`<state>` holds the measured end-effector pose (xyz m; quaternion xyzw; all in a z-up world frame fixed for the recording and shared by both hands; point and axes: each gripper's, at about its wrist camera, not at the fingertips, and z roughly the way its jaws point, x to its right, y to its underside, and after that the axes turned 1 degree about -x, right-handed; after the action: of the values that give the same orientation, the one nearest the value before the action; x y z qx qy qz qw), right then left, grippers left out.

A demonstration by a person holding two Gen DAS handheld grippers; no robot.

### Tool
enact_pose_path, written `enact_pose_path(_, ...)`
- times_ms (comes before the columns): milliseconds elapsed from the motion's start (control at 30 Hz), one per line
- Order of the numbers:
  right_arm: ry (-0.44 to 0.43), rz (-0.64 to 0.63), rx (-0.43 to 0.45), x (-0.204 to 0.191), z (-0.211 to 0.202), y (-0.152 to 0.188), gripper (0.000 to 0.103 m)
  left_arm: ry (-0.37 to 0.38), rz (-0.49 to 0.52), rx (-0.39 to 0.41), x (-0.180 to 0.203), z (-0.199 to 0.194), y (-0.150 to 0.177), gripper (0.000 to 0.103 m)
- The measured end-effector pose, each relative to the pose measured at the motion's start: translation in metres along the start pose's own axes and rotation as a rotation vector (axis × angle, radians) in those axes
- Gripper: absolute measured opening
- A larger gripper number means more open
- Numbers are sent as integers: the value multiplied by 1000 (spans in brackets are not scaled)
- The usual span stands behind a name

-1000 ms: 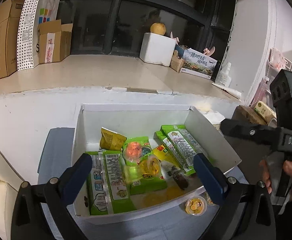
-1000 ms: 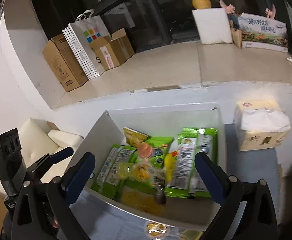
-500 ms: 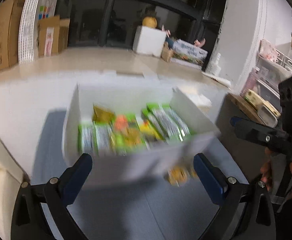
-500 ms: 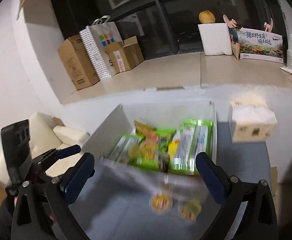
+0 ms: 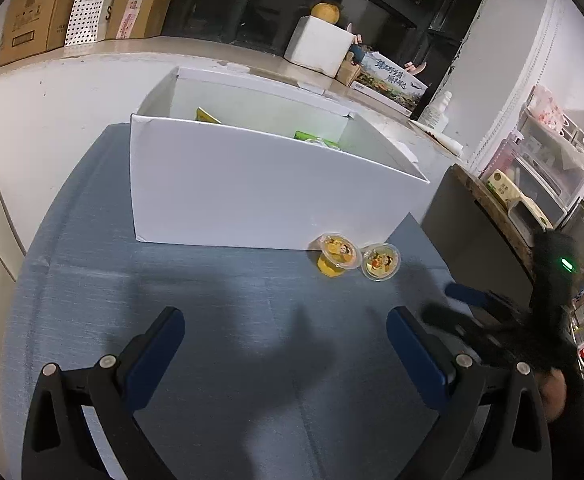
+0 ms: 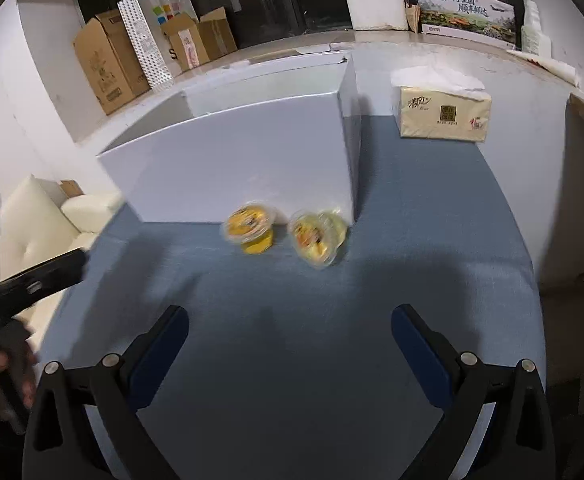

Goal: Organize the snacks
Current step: 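Grasp a cartoon-label jelly cup with each tool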

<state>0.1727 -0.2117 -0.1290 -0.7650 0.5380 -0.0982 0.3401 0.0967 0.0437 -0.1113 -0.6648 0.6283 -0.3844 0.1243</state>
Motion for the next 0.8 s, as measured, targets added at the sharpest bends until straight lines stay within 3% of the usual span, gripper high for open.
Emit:
enact_pose_path(167, 28, 13, -62, 20, 45, -32, 103, 3, 5, -32, 0, 2, 8, 103)
enact_pose_path(333, -8, 14, -87, 27, 72, -45, 101, -9, 6, -62, -1, 10, 13, 103)
enact_pose_path(367, -30, 13, -91, 27, 76, -46, 95, -9, 5, -66, -1, 11, 13, 103)
enact_pose_path(433, -67, 15, -83, 25, 76, -46, 61, -7, 11, -72, 1, 14, 13, 103)
enact_pose_path(467, -59, 8, -85, 24, 76, -47, 50, -11, 12, -75, 2, 15, 13, 103)
enact_pose_path(533, -57, 0, -90, 24, 77, -46, 50, -6, 17, -87, 5, 19, 14, 103)
enact_pose_path(600, -113, 10, -89, 25, 74, -42, 50, -5, 28, -94, 8, 22, 16, 103)
enact_pose_path(667, -100, -3, -79, 24, 68, -37, 50, -4, 35, -109, 11, 28, 15, 103)
enact_pose_path(800, -128, 31, -32, 25, 32, -23, 50, -2, 63, -123, 24, 43, 9, 103)
